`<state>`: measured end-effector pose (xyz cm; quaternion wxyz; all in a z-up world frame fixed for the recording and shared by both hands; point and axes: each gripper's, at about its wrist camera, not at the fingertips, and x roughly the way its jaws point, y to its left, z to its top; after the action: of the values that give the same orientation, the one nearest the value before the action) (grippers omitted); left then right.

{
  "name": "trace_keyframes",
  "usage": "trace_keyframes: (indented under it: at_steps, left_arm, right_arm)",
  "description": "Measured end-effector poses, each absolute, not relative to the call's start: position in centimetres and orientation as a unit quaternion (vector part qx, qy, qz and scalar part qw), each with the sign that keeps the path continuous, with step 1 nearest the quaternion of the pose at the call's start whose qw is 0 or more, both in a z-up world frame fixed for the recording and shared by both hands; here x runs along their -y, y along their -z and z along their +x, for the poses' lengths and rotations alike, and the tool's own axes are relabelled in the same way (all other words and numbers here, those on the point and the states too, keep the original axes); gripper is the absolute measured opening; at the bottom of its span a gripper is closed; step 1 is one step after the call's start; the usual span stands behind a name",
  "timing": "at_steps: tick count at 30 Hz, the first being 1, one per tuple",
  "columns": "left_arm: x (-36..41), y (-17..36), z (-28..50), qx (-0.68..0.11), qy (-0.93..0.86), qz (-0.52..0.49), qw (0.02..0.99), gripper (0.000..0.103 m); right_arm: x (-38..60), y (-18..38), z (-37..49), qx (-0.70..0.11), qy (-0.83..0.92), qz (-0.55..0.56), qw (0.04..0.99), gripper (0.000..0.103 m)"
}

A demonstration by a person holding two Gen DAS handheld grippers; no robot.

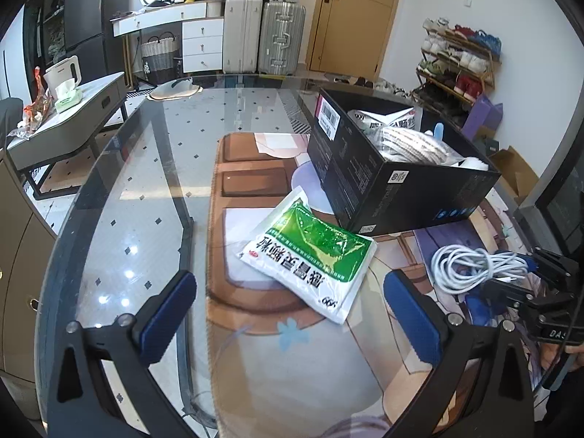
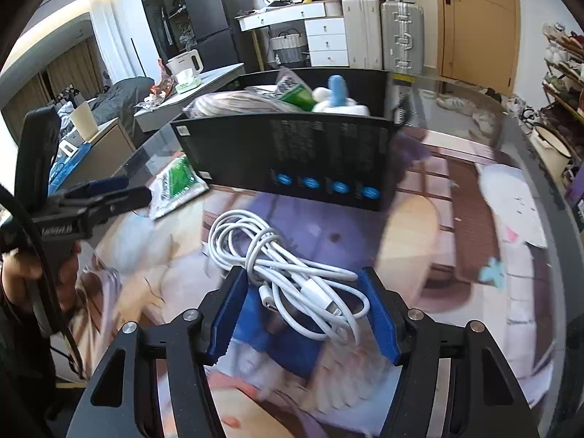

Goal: Organize soft objects
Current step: 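Lift the cable with the right tool while the left tool approaches the green-labelled packet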

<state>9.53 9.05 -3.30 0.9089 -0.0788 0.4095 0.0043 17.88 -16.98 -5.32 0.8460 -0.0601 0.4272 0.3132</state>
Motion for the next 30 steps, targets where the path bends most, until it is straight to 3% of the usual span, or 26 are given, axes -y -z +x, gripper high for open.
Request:
trace_keyframes:
  at_steps: [15,30]
  left_arm:
    - [-6.7,4.3,14.6,-0.457,0.024,-0.006,0.889,0.103]
    - [-5.4,4.1,12.9,-0.467,0.059,0.024,0.882,0.103]
  right_arm:
    - [18.5,4.9,17.5,-0.422,-0.335,-0.071,0.839,0.062]
    - [17.3,4.4,18.3,-0.416,-0.357,-0.101,0.83,0.063]
